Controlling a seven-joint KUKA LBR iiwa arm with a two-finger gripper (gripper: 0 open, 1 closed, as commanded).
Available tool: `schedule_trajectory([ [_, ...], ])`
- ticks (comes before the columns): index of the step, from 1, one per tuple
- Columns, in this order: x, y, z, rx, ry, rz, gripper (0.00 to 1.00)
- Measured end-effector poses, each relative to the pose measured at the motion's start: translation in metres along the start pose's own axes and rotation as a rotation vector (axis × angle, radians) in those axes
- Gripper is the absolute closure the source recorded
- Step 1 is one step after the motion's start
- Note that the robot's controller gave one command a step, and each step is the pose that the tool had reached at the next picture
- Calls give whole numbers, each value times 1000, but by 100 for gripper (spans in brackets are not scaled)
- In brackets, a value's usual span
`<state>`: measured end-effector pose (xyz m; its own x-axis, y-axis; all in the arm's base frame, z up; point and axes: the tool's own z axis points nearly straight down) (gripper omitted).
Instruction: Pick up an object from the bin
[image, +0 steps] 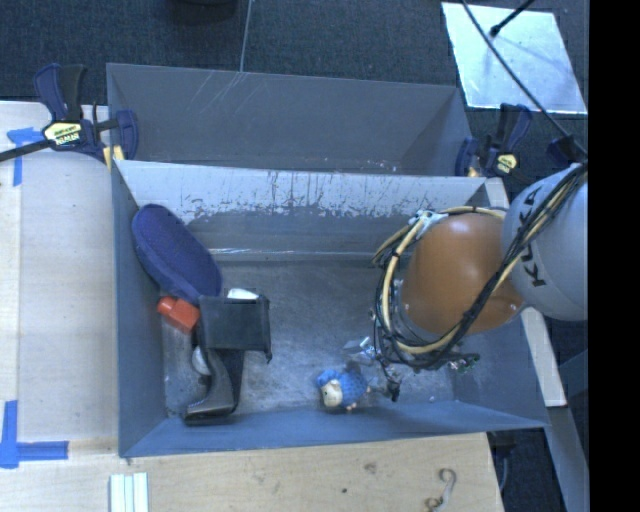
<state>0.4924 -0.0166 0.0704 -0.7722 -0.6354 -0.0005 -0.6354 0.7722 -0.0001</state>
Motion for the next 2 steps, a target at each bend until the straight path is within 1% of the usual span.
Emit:
schedule_trajectory([
  [1, -3, 0, -57, 4, -6, 307, 100],
  [2, -3, 1, -56, 2, -3, 307, 0],
])
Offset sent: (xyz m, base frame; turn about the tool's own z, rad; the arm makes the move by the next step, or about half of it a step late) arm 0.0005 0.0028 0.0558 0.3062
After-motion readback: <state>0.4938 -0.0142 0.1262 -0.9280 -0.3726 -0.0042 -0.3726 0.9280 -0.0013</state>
